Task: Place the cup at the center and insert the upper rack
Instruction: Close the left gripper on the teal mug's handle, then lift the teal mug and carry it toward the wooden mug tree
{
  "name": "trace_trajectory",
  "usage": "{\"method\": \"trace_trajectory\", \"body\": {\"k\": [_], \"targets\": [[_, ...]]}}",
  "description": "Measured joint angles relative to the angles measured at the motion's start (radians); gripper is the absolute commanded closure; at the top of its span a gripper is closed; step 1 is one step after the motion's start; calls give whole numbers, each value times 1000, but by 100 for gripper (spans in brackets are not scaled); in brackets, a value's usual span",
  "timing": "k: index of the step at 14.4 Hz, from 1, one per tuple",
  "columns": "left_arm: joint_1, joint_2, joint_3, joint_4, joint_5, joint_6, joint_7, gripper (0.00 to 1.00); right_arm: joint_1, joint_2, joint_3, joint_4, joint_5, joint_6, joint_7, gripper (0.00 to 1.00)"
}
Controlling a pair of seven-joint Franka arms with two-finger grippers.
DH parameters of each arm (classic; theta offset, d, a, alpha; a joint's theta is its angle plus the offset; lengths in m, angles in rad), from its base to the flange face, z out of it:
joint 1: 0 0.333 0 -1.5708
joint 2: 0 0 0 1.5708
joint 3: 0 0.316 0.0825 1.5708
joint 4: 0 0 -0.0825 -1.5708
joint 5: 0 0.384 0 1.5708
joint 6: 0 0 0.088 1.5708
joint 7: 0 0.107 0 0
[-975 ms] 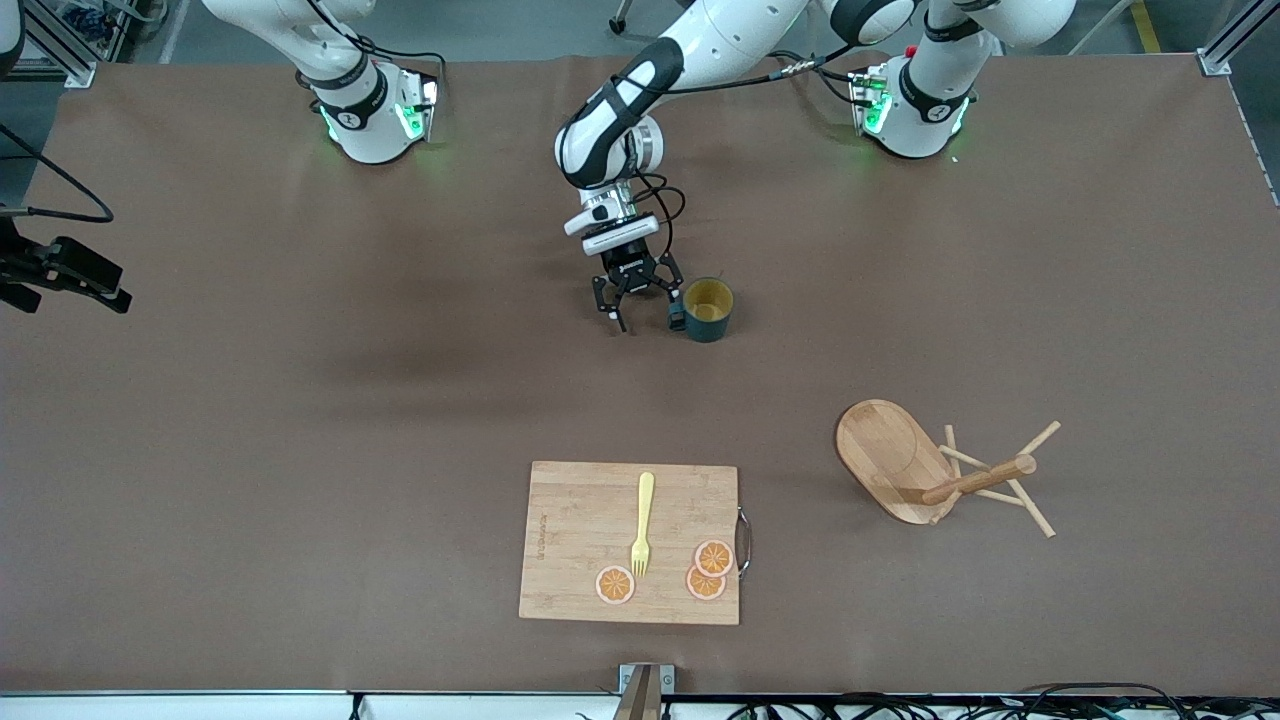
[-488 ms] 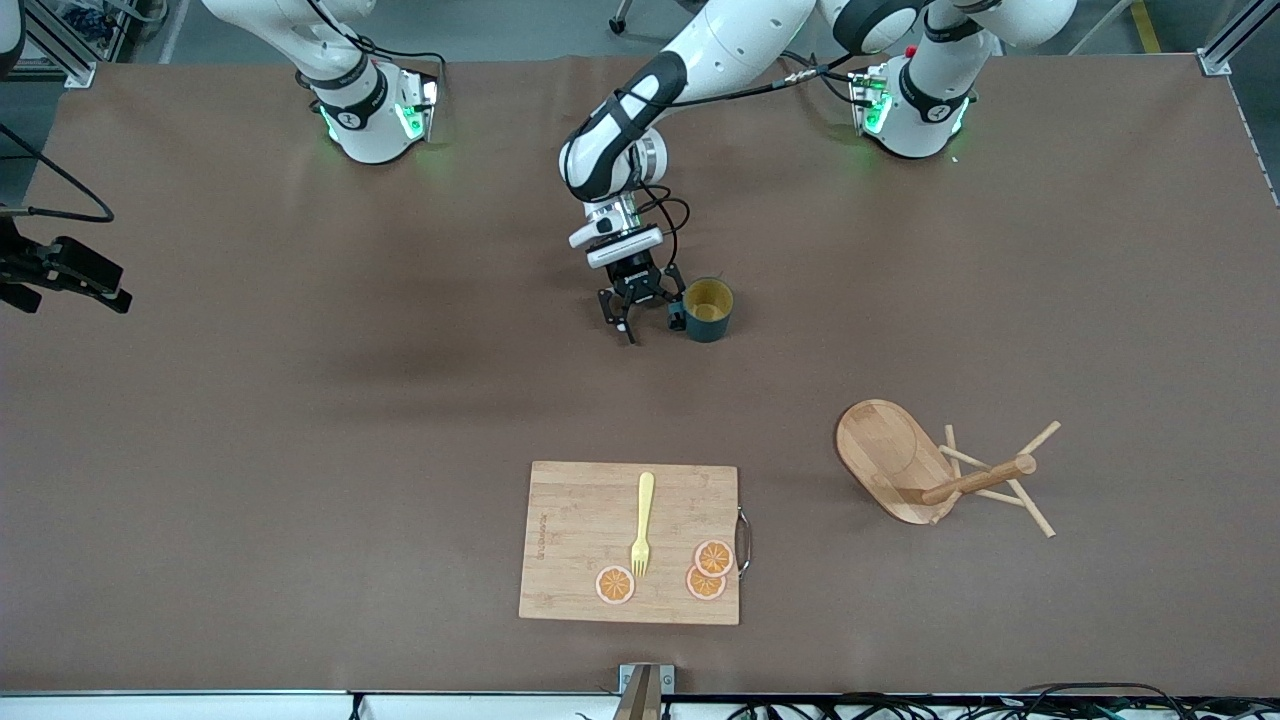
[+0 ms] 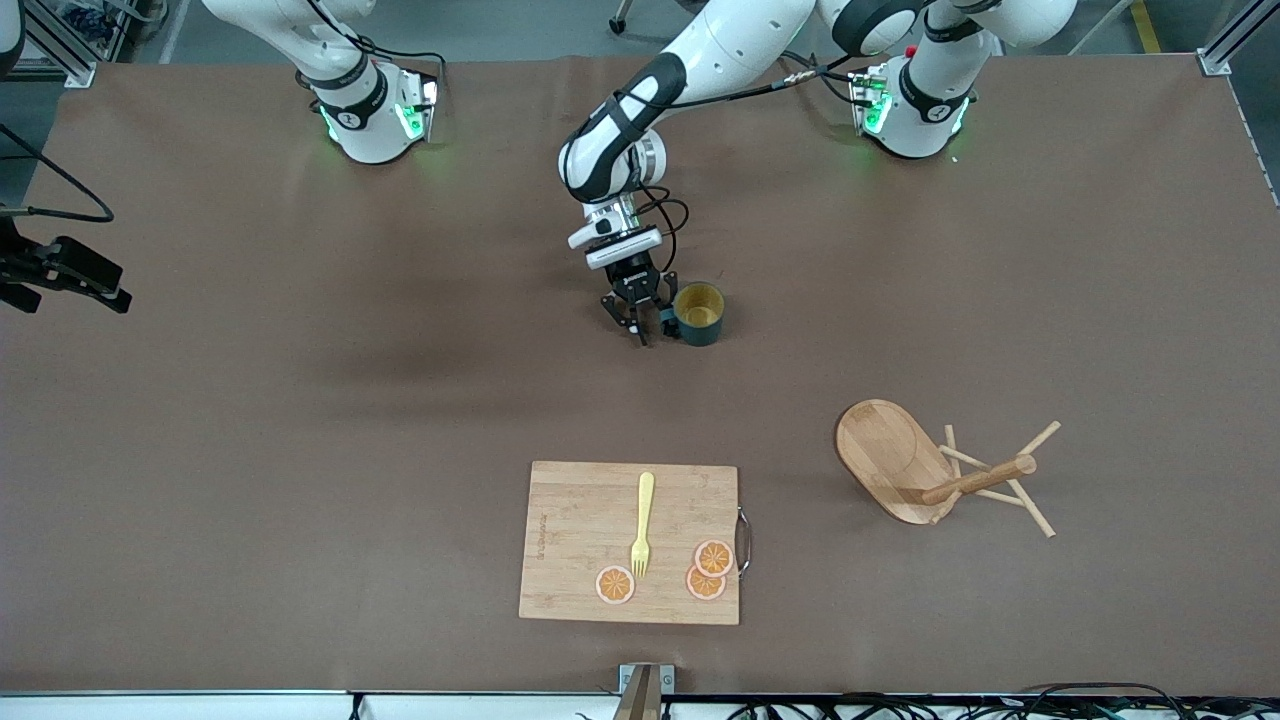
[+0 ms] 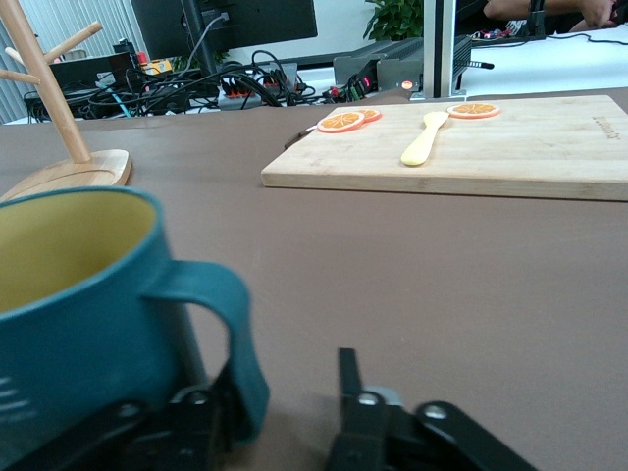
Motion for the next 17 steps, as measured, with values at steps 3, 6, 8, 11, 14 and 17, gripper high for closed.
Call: {"method": "trace_trajectory", "body": {"k": [3, 6, 8, 11, 14, 17], "targets": [[3, 0, 0, 5, 0, 0, -1, 87, 0, 0, 0, 0, 0, 0, 0, 0], [13, 0, 0, 17, -17, 4, -4, 100, 0, 0, 0, 0, 0, 0, 0, 0], [18, 0, 0, 33, -37, 9, -4, 100, 0, 0, 0, 1, 0, 0, 0, 0], [26, -6, -1, 67, -86, 9, 7, 100, 0, 0, 0, 1, 0, 0, 0, 0], [38, -29, -2, 119, -189, 9, 99, 100, 0, 0, 0, 1, 0, 0, 0, 0], [66, -88, -2, 166, -323, 9, 219, 100, 0, 0, 0, 1, 0, 1, 0, 0]]}}
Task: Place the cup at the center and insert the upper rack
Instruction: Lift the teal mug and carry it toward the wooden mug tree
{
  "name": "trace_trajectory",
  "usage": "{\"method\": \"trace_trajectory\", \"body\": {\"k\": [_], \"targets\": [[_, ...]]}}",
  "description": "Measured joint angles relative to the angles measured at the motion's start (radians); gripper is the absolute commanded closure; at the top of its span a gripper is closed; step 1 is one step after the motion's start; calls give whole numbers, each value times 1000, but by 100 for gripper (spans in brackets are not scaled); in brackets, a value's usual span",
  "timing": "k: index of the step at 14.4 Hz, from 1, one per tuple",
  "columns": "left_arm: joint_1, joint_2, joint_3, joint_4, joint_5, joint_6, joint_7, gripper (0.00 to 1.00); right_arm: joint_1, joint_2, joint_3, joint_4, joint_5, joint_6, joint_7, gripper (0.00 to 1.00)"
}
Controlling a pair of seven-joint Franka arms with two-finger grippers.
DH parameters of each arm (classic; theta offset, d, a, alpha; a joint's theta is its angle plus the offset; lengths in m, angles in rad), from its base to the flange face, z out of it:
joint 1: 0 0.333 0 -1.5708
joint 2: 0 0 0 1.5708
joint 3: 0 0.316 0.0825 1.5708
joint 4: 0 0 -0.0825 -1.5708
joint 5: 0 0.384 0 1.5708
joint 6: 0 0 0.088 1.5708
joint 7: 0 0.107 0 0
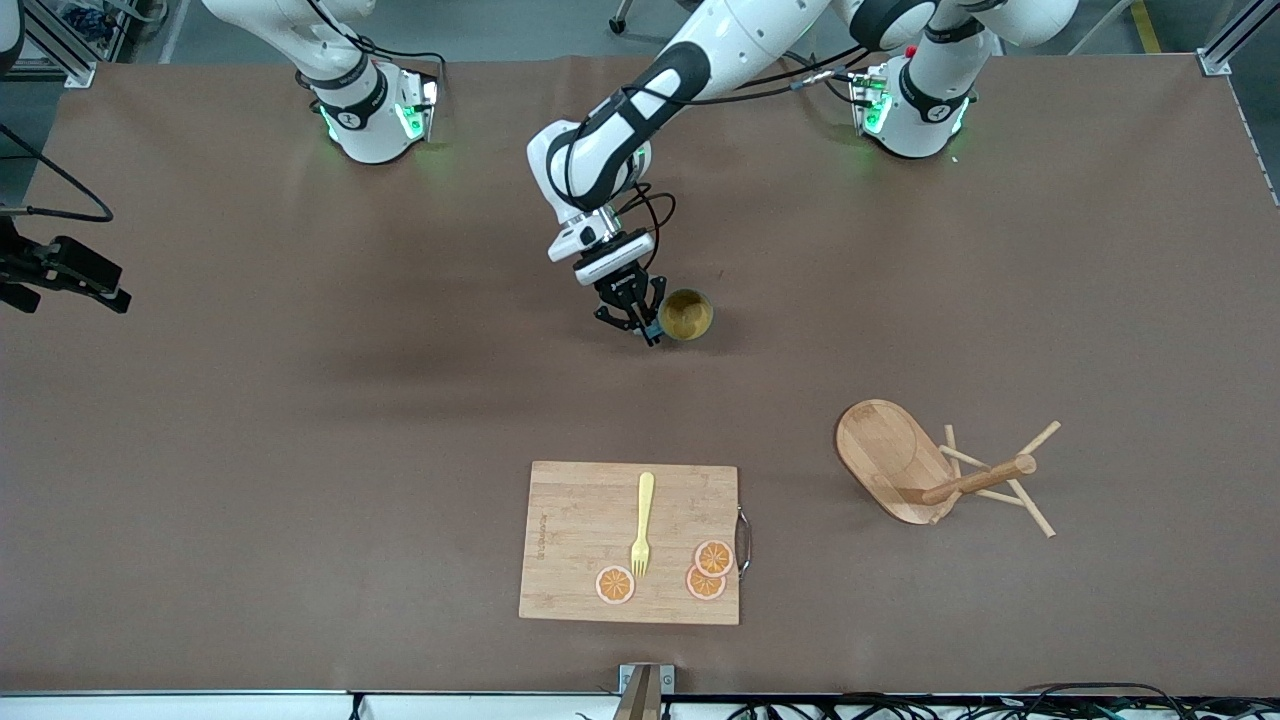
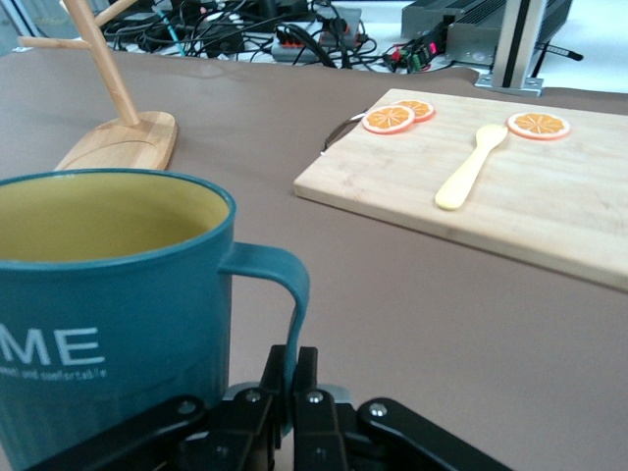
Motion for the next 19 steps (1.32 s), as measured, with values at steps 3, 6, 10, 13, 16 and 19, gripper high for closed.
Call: {"method": "trace_trajectory", "body": {"k": [3, 6, 10, 13, 16, 19], "targets": [[62, -72, -1, 37, -166, 1, 69, 100, 0, 0, 0, 0, 0, 0, 0, 0], [130, -152, -5, 59, -345, 29, 118, 100, 0, 0, 0, 1, 0, 0, 0, 0], [247, -279, -5, 64, -596, 71, 145, 100, 0, 0, 0, 1, 0, 0, 0, 0], [346, -337, -5, 63, -717, 93, 156, 100, 0, 0, 0, 2, 0, 0, 0, 0], [447, -363, -5, 63, -850, 148, 156, 100, 0, 0, 0, 2, 0, 0, 0, 0], [555, -375, -5, 62, -968, 213, 185, 100, 0, 0, 0, 3, 0, 0, 0, 0]]}}
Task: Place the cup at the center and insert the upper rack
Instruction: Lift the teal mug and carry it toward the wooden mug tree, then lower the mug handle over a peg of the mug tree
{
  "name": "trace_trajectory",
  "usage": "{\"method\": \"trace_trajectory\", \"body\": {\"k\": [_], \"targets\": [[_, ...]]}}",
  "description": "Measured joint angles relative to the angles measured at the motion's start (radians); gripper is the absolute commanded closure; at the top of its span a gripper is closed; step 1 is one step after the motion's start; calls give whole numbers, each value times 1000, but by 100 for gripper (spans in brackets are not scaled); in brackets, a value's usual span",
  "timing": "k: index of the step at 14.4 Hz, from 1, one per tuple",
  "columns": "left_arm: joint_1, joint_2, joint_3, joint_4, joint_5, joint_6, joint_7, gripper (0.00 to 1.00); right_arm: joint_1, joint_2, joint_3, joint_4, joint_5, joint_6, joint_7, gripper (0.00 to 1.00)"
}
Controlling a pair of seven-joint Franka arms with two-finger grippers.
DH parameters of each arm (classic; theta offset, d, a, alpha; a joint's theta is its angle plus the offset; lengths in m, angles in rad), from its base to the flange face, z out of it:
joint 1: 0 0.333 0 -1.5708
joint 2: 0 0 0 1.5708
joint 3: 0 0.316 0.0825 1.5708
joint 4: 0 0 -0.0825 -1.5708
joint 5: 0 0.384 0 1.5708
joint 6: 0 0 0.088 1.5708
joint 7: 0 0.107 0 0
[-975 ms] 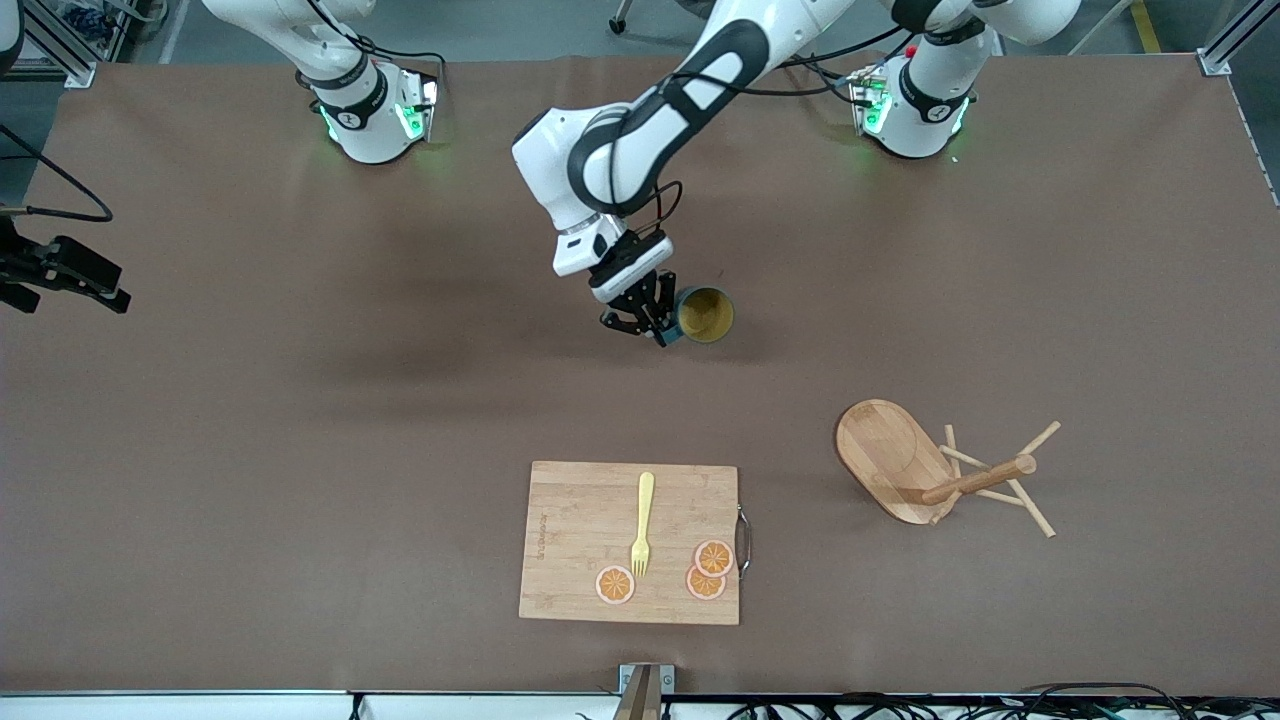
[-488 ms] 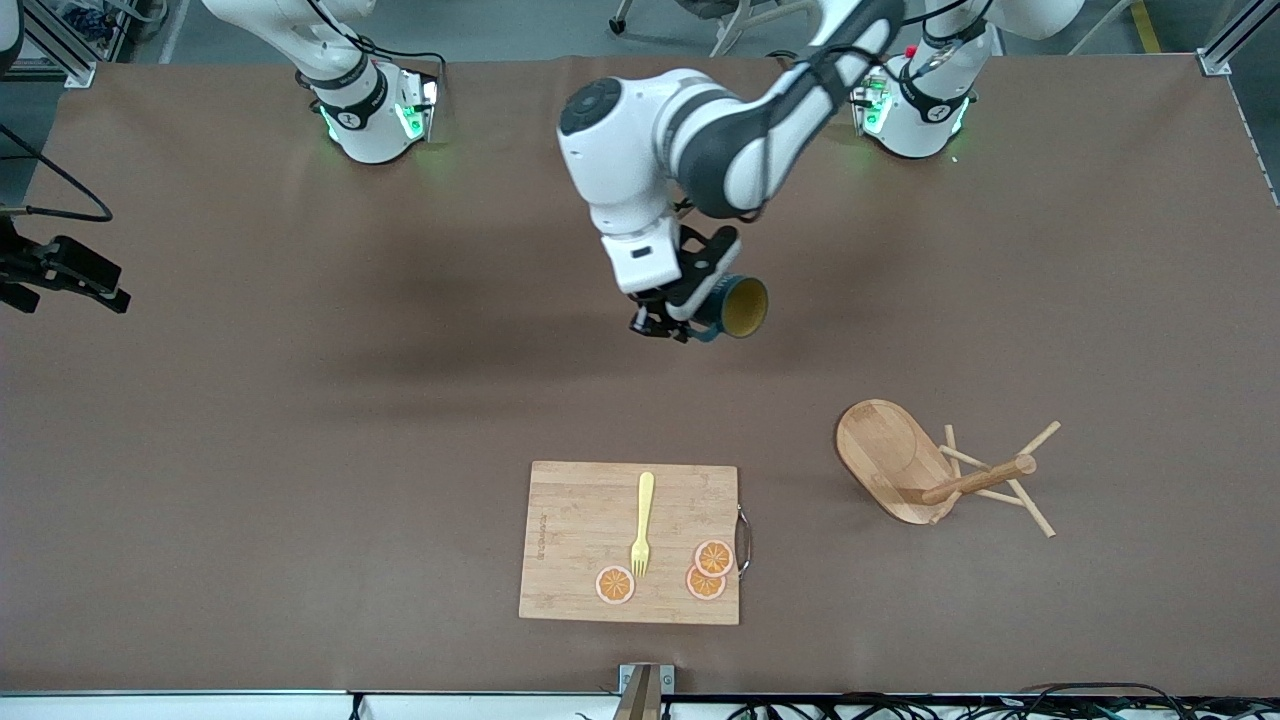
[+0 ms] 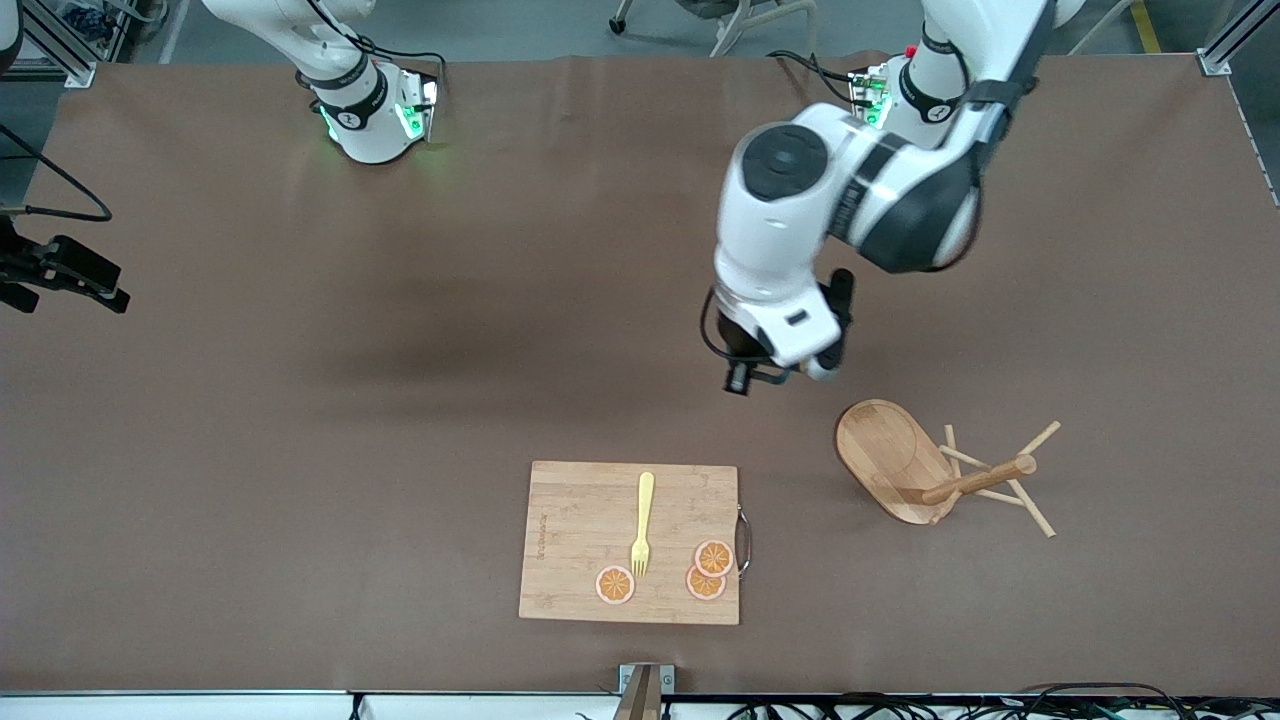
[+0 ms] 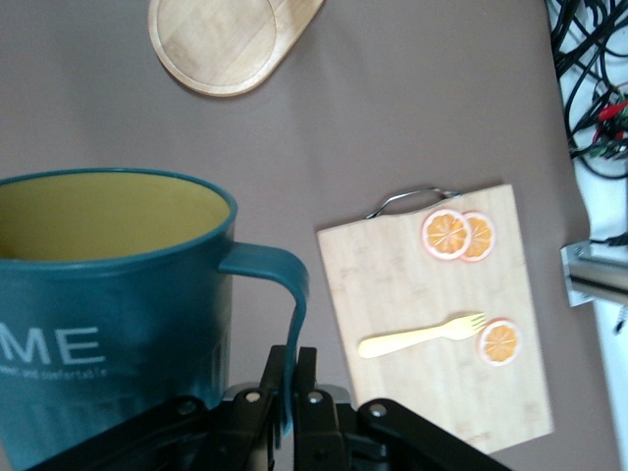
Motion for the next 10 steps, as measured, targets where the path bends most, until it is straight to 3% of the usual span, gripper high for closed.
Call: {"method": "trace_trajectory", "body": {"k": [6, 10], "targets": [[163, -25, 0, 0, -309, 24, 172, 100, 0, 0, 1, 0, 0, -1, 0, 0], [238, -47, 0, -1, -425, 26, 282, 100, 0, 0, 2, 0, 0, -4, -1, 0]]}}
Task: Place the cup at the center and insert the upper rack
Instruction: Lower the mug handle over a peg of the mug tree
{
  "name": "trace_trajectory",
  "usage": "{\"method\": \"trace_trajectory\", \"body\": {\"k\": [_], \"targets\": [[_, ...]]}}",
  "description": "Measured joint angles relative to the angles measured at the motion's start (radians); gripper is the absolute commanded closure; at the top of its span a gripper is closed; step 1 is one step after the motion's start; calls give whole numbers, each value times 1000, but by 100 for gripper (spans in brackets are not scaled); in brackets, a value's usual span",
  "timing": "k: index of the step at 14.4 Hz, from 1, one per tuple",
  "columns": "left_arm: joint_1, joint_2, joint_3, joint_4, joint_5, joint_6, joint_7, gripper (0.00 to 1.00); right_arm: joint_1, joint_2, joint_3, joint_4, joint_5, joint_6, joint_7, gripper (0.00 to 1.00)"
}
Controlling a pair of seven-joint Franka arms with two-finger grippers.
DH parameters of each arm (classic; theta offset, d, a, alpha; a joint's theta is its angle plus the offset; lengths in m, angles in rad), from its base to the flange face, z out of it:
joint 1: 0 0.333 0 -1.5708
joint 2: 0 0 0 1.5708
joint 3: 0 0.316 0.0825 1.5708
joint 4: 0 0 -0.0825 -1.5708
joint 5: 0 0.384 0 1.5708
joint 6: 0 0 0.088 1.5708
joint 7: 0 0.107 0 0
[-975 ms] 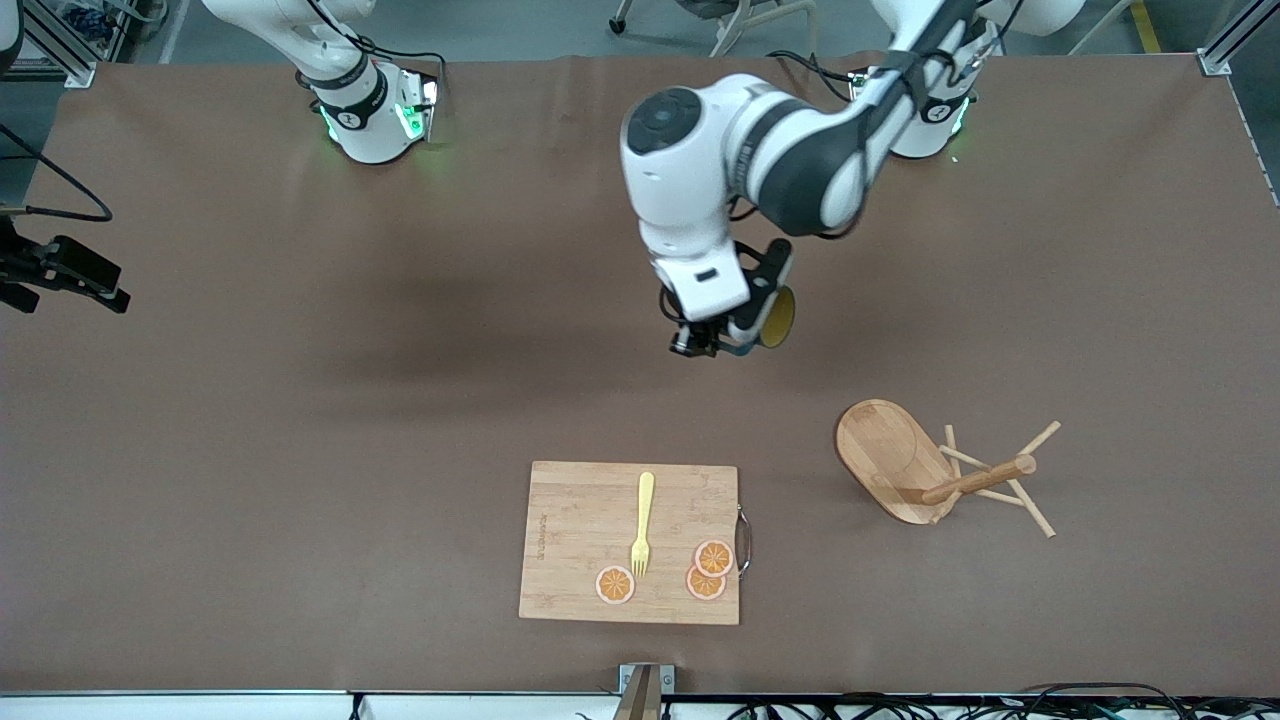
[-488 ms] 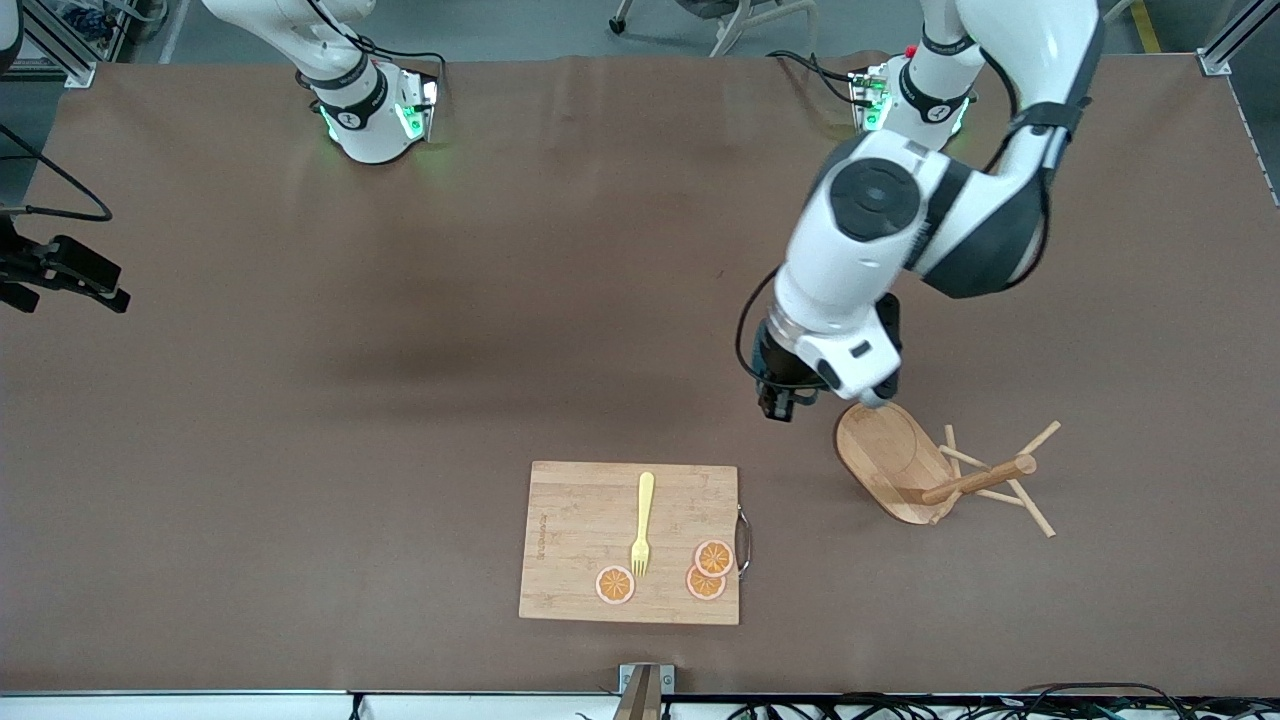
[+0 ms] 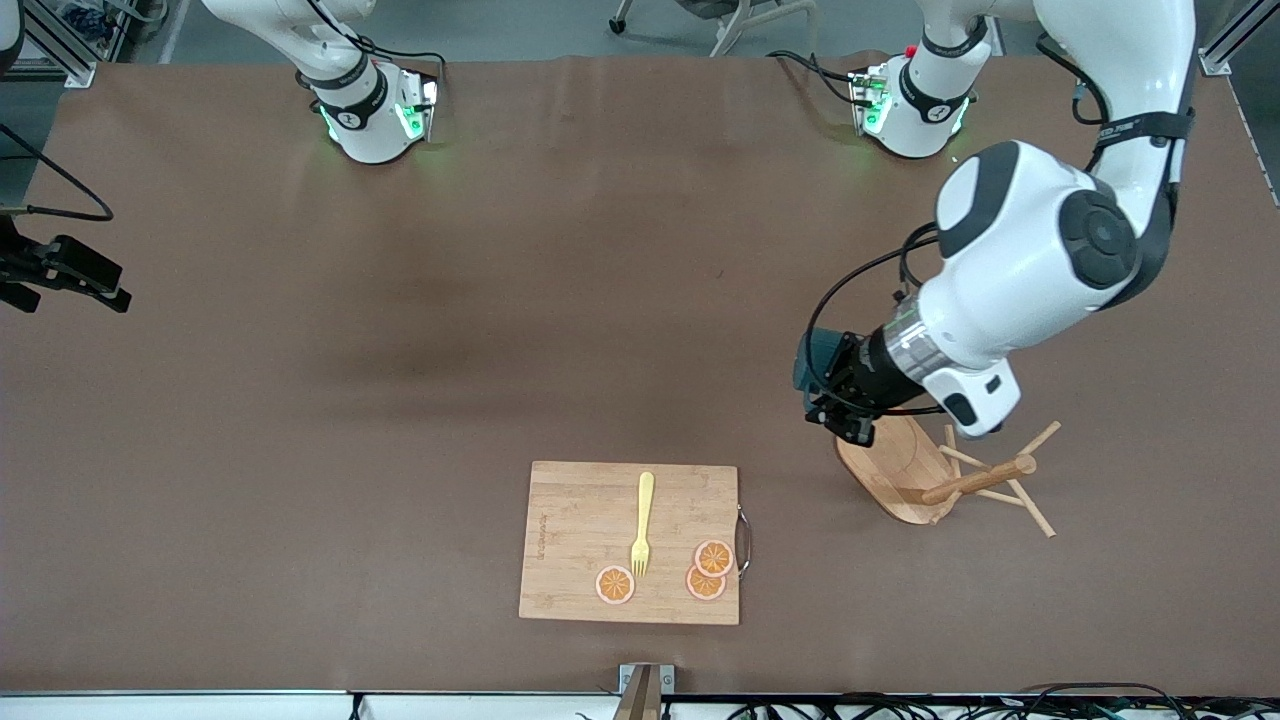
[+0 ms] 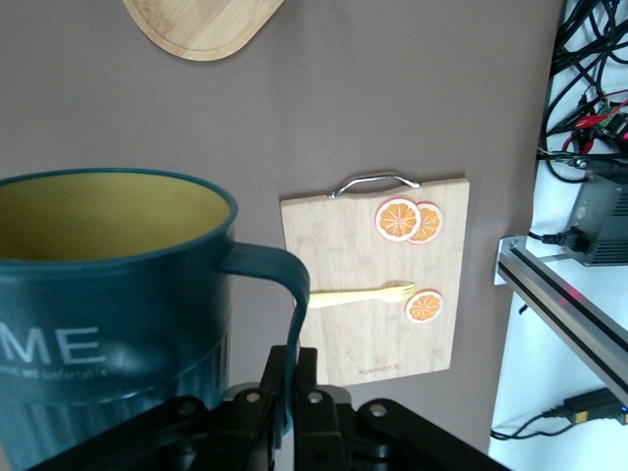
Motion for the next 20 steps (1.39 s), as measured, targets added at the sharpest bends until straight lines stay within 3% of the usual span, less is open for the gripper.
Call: {"method": "trace_trajectory", "body": {"k": [9, 20], "targets": [[109, 20, 1, -18, -262, 152, 137, 99, 0, 0, 0, 0, 0, -1, 0, 0], [165, 48, 4, -83, -279, 162, 275, 99, 0, 0, 0, 0, 0, 1, 0, 0]]}}
